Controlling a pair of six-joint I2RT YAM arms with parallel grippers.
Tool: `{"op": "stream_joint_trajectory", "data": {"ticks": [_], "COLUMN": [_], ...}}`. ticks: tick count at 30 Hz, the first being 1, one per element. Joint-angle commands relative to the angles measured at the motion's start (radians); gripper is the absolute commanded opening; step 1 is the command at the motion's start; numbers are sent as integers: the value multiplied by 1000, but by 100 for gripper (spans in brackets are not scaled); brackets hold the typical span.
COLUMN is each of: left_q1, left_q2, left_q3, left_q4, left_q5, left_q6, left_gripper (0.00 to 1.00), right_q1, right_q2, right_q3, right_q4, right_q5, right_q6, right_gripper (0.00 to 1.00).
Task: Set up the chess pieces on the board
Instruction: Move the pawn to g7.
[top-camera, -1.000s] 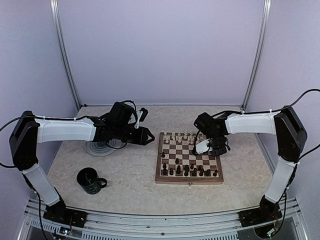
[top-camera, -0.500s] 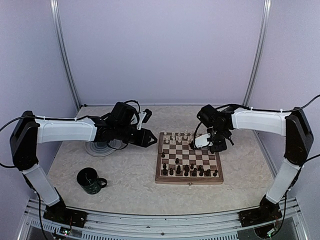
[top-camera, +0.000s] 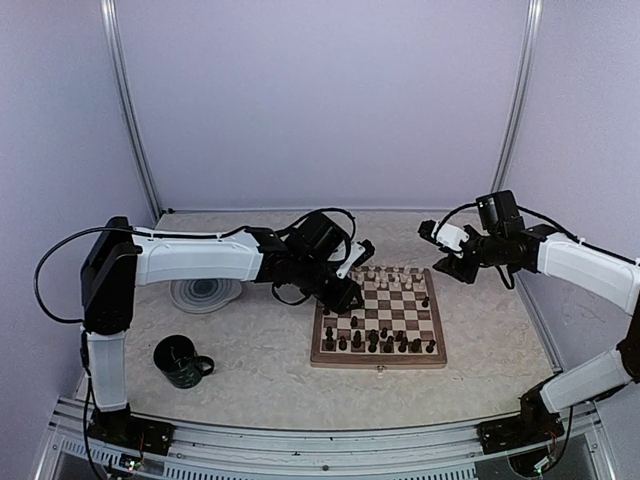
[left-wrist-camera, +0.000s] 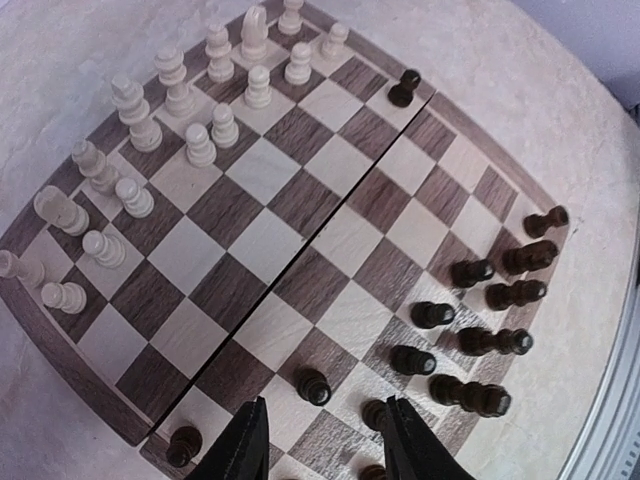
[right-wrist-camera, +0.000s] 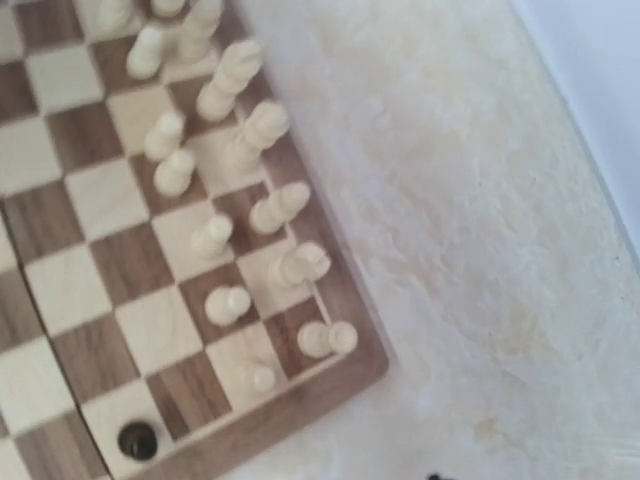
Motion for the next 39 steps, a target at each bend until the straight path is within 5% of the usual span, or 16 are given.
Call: {"op": "stream_joint_trajectory", "data": {"ticks": [1, 30, 39], "left_q1": [-12, -17, -17], "left_q2": [65, 226, 189], "left_q3": [86, 232, 191], "left_q4": [-146, -251, -257], "left_q5": [-82, -15, -45], "left_q6": [64, 56, 41], "left_gripper": [40, 30, 15], "right_q1": [-34, -34, -34], "right_q2": [-12, 40, 45], "right_q3": [-66, -86, -85], "right_q4": [191, 177, 172], "right_q5": [-132, -166, -171], "right_q6": [101, 87, 85], "right_gripper": [46, 46, 46]}}
